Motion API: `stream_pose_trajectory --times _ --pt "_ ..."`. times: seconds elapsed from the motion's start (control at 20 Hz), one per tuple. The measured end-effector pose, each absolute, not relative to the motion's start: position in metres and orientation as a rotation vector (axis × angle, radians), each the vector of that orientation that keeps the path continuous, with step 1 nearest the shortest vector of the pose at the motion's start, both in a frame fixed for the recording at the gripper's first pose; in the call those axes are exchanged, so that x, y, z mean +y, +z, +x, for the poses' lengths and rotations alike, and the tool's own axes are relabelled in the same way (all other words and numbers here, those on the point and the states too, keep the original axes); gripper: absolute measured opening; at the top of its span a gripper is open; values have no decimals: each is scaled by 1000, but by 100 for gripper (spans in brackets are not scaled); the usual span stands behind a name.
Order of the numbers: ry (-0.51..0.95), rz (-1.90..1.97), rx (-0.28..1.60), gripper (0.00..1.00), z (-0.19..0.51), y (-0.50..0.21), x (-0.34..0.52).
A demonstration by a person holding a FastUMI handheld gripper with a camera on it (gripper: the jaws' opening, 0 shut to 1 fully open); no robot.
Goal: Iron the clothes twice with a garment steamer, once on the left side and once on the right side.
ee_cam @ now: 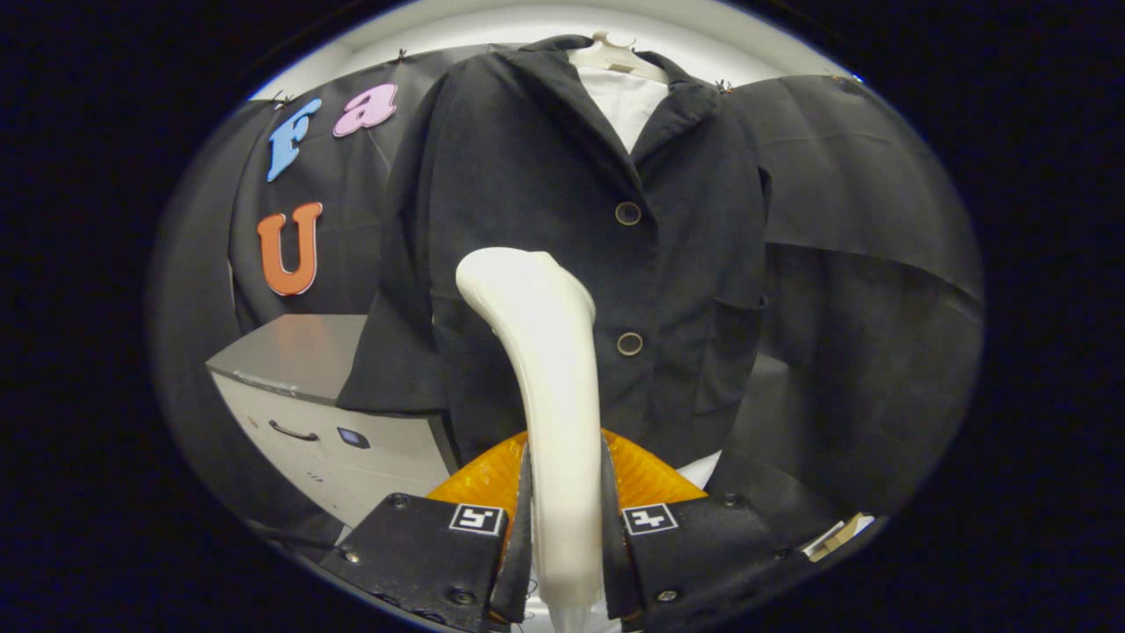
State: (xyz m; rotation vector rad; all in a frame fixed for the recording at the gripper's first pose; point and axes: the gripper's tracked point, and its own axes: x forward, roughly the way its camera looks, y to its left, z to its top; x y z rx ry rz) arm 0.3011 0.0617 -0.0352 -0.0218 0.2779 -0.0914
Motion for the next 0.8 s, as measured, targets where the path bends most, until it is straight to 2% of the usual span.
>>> stream_pose_trajectory --times 0.35,0.8 --pt "-93 41 280 36 281 -29 49" --pt "-209 137 198 36 225 31 -48"
